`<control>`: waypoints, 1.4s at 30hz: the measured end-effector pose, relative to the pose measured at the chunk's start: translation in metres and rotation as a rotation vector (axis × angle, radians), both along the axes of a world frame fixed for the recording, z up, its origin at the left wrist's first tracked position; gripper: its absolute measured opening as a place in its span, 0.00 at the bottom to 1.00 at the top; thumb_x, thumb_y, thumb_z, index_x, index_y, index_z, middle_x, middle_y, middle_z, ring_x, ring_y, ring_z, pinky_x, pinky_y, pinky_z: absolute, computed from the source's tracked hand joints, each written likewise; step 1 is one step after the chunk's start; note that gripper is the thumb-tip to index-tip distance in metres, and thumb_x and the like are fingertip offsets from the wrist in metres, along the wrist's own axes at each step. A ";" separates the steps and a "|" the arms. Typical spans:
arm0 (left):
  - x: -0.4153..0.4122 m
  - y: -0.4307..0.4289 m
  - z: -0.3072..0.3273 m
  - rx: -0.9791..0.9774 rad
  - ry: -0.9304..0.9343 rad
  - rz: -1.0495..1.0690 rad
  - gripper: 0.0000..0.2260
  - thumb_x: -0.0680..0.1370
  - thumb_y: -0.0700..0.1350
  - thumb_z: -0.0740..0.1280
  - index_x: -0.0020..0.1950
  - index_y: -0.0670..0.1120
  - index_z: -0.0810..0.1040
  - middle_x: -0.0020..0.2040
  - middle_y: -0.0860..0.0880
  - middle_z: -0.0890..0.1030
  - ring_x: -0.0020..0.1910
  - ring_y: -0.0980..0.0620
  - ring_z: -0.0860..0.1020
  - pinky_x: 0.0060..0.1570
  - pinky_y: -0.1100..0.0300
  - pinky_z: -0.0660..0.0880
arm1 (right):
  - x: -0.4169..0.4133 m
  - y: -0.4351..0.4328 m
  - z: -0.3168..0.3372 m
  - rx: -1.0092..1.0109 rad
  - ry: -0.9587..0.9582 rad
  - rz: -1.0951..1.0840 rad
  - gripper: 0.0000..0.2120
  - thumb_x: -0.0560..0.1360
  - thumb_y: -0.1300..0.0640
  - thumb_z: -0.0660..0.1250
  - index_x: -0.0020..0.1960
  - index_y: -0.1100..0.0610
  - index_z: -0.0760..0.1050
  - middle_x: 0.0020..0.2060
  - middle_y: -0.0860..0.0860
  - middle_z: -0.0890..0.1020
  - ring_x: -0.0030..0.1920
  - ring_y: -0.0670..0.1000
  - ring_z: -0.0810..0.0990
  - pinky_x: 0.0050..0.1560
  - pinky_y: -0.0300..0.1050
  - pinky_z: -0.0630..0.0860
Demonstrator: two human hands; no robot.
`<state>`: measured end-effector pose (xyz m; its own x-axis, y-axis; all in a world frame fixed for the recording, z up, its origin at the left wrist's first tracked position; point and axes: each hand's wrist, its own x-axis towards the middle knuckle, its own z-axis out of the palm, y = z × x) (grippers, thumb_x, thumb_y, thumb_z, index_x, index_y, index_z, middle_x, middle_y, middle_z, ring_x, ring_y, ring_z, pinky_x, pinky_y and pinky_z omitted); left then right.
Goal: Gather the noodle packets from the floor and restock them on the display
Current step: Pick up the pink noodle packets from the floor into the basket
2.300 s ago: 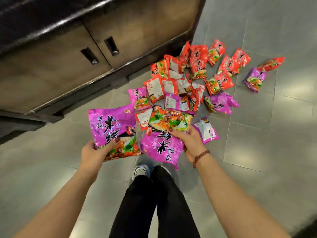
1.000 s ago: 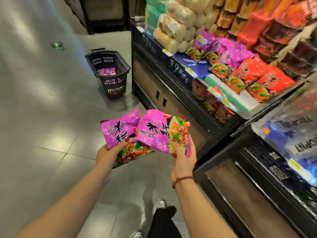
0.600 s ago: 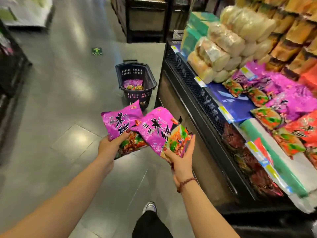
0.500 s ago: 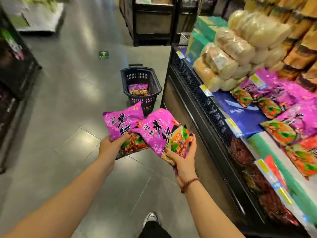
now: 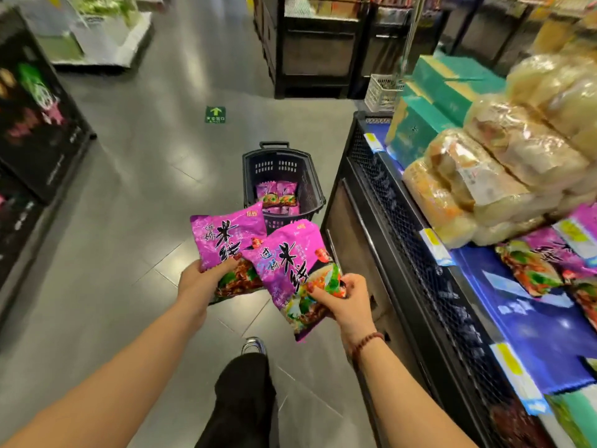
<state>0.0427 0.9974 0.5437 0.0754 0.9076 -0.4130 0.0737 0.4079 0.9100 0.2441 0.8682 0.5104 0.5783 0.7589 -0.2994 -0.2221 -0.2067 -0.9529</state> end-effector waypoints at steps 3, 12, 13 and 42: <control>0.015 0.063 -0.009 -0.006 0.001 -0.006 0.12 0.73 0.44 0.74 0.53 0.46 0.75 0.42 0.51 0.79 0.39 0.55 0.77 0.33 0.62 0.70 | 0.028 0.062 -0.003 -0.093 -0.101 0.098 0.33 0.61 0.60 0.82 0.57 0.56 0.65 0.51 0.54 0.77 0.48 0.49 0.81 0.48 0.47 0.81; 0.050 0.223 -0.015 -0.071 0.004 -0.033 0.18 0.73 0.44 0.74 0.59 0.43 0.75 0.46 0.47 0.81 0.40 0.55 0.78 0.33 0.63 0.70 | 0.076 0.219 -0.007 -0.181 0.016 0.205 0.18 0.63 0.61 0.80 0.52 0.59 0.82 0.46 0.55 0.86 0.51 0.57 0.84 0.54 0.54 0.80; 0.055 0.237 -0.017 -0.082 -0.008 -0.021 0.18 0.73 0.45 0.74 0.59 0.43 0.74 0.48 0.46 0.81 0.40 0.54 0.78 0.33 0.62 0.69 | 0.081 0.234 -0.011 -0.183 0.047 0.186 0.18 0.63 0.60 0.80 0.52 0.59 0.82 0.47 0.56 0.86 0.52 0.57 0.83 0.54 0.54 0.80; 0.253 0.604 -0.147 -0.347 0.107 0.007 0.18 0.71 0.46 0.76 0.59 0.47 0.77 0.50 0.48 0.84 0.47 0.50 0.83 0.42 0.59 0.78 | 0.314 0.647 -0.140 -0.450 0.285 0.036 0.23 0.64 0.58 0.80 0.56 0.58 0.77 0.51 0.57 0.84 0.52 0.57 0.83 0.56 0.58 0.79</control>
